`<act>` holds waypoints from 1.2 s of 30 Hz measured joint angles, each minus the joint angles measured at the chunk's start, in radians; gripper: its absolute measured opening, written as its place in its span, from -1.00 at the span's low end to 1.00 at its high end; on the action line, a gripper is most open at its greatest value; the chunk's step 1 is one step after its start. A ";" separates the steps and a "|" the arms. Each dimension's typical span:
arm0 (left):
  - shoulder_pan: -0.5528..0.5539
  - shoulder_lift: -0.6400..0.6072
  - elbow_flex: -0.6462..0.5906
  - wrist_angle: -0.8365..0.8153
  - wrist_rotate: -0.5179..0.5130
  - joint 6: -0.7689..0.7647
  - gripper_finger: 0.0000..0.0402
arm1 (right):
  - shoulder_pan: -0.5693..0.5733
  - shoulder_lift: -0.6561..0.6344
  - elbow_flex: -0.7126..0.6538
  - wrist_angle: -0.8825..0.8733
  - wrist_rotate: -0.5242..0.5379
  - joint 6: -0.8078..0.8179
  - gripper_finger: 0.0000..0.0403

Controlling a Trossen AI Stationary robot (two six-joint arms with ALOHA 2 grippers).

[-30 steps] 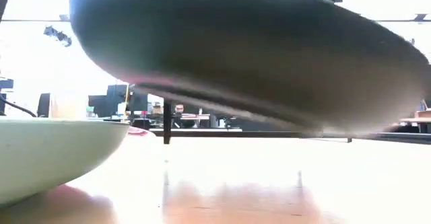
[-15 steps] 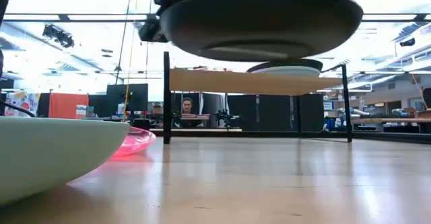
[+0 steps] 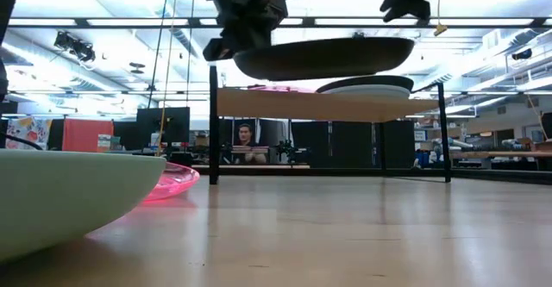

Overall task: Place and stack plates onto a shelf
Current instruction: Stack the large black plate on top of the large black plate on the shelf

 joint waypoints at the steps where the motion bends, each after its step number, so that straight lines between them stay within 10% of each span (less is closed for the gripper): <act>1: 0.007 0.000 0.000 0.001 0.000 0.012 -0.92 | 0.018 0.000 0.000 0.000 0.000 0.008 -0.24; 36: 0.029 0.000 0.000 0.042 0.001 0.061 -0.92 | 0.568 0.013 -0.398 0.388 0.200 0.274 -0.24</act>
